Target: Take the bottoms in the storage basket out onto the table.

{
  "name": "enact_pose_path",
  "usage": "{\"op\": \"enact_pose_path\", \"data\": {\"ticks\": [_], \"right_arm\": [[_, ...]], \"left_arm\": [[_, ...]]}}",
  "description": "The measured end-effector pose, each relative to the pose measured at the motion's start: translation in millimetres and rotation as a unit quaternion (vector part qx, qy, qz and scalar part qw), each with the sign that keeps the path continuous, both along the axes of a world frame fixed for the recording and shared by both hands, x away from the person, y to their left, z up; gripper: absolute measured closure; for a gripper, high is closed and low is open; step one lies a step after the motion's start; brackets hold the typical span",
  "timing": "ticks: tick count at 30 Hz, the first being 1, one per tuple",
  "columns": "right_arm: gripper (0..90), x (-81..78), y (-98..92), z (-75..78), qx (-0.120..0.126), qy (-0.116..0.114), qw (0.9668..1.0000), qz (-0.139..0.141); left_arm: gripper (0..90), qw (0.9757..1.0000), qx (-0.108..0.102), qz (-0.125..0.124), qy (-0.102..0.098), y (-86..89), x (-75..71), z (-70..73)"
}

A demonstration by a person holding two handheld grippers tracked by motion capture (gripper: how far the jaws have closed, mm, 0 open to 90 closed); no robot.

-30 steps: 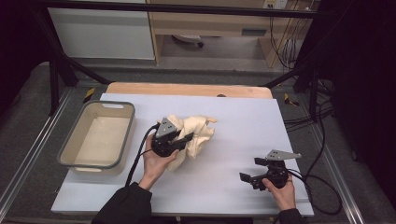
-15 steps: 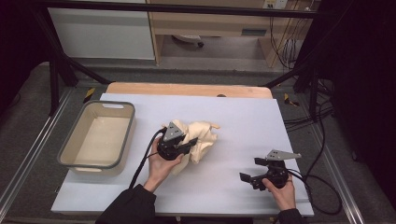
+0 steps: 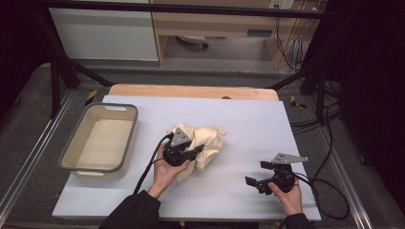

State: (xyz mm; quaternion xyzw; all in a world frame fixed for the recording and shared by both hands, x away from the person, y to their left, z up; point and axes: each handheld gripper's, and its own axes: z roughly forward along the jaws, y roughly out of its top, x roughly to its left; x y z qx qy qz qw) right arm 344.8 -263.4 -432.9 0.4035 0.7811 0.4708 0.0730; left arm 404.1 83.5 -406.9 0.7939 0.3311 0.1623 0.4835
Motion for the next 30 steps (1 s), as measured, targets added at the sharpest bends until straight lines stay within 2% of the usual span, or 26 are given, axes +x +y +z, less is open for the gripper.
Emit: {"op": "enact_pose_path", "data": {"ticks": [11, 14, 19, 26, 30], "right_arm": [[0.6, -0.2, 0.0, 0.4, 0.001, 0.001, 1.0, -0.001], [0.5, -0.1, 0.0, 0.2, 0.001, 0.0, 1.0, 0.0], [0.6, -0.2, -0.1, 0.4, 0.001, 0.001, 1.0, 0.0], [0.6, -0.3, -0.1, 0.5, 0.001, 0.001, 1.0, -0.001], [0.5, -0.3, 0.0, 0.5, 0.001, 0.001, 1.0, -0.001]], "left_arm": [[62.6, 0.9995, 0.029, -0.011, -0.002, -3.8, -3.8, -5.2], [60.7, 0.9992, 0.037, -0.015, 0.003, -4.6, -4.4, -6.3], [57.4, 0.999, 0.039, -0.017, 0.01, -4.1, -3.5, -6.9], [48.9, 0.9988, 0.043, -0.017, 0.014, -1.8, -2.9, -4.8], [43.5, 0.9988, 0.04, -0.017, 0.024, -0.1, -3.3, -2.1]]}}
